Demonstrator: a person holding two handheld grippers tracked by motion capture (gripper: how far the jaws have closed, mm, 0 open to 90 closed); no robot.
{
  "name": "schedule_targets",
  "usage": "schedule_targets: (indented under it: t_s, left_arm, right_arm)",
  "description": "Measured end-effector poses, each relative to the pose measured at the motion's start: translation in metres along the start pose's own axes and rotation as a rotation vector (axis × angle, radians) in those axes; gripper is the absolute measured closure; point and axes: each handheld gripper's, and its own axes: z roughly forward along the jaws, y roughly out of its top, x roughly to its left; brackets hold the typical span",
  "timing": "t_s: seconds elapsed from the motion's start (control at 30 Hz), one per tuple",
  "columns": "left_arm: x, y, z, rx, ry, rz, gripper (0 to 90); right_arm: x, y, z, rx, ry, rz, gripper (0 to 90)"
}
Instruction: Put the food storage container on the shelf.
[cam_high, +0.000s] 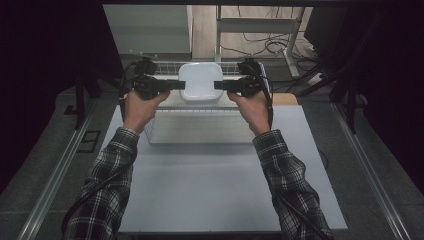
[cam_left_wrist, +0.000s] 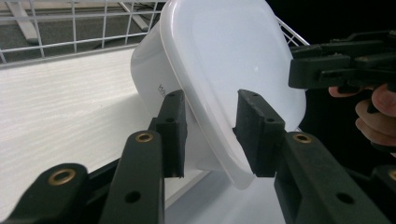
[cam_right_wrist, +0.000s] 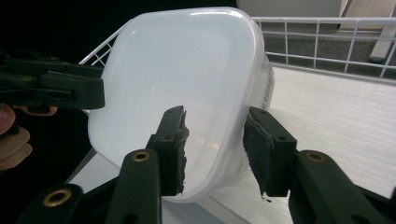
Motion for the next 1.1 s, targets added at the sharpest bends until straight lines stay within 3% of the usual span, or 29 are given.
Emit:
schedule_targets:
  t_s: [0.17,0.27,0.4,0.47,0.57,0.6,0.63,0.67,0.7,0.73,0.77,0.8,0.83,0.87,0.93,1.0,1.1]
  left_arm:
    - [0.001,0.004,0.003,-0.004,0.038,0.01,60.4]
    - [0.0,0.009,0.007,-0.001,0.093,0.031,58.0]
    - [0.001,0.011,0.013,-0.014,0.138,0.04,55.7]
    - [0.002,0.011,0.014,-0.023,0.138,0.036,52.5]
    - [0.001,0.01,0.014,-0.031,0.167,0.06,45.7]
    - [-0.002,0.01,0.013,-0.033,0.195,0.085,45.7]
    - [-0.003,0.01,0.012,-0.041,0.197,0.096,38.8]
    - [-0.004,0.01,0.009,-0.054,0.168,0.097,35.9]
    - [-0.004,0.01,0.009,-0.054,0.168,0.097,31.9]
    - [-0.006,0.009,0.006,-0.066,0.132,0.117,28.4]
    - [-0.006,0.009,0.006,-0.066,0.132,0.117,26.0]
    - [-0.01,0.007,0.004,-0.067,0.096,0.135,22.6]
    - [-0.01,0.007,0.004,-0.067,0.096,0.135,20.5]
    - [-0.012,0.003,0.002,-0.073,0.063,0.155,19.3]
    - [-0.014,0.0,0.0,-0.076,0.046,0.158,17.8]
    - [-0.018,-0.006,-0.002,-0.068,0.035,0.18,8.6]
    - [-0.019,-0.011,-0.004,-0.06,0.035,0.195,7.0]
  right_arm:
    - [0.0,0.0,0.003,0.005,-0.008,0.005,53.9]
    - [-0.003,0.001,0.005,-0.006,-0.014,0.021,49.9]
    - [-0.001,0.002,0.007,-0.047,-0.111,-0.028,45.0]
    - [-0.002,0.002,0.008,-0.052,-0.112,-0.034,43.0]
    - [-0.003,0.002,0.008,-0.055,-0.11,-0.034,41.5]
    - [-0.003,0.002,0.007,-0.056,-0.113,-0.04,40.0]
    - [-0.003,0.002,0.006,-0.072,-0.117,-0.073,33.2]
    - [-0.003,0.002,0.004,-0.08,-0.107,-0.08,30.6]
    - [-0.003,0.002,0.004,-0.08,-0.107,-0.08,30.6]
    - [-0.003,0.002,0.001,-0.093,-0.077,-0.091,22.4]
    - [-0.003,0.002,0.001,-0.093,-0.077,-0.091,22.4]
    - [-0.003,0.001,0.0,-0.082,-0.058,-0.112,13.1]
    - [-0.003,0.001,0.0,-0.082,-0.058,-0.112,13.1]
    - [0.0,-0.003,-0.002,-0.082,-0.066,-0.143,7.3]
    - [0.001,-0.004,-0.002,-0.08,-0.067,-0.155,5.2]
    - [0.006,-0.013,-0.003,-0.065,-0.071,-0.212,0.7]
    - [0.009,-0.019,-0.004,-0.064,-0.074,-0.238,0.0]
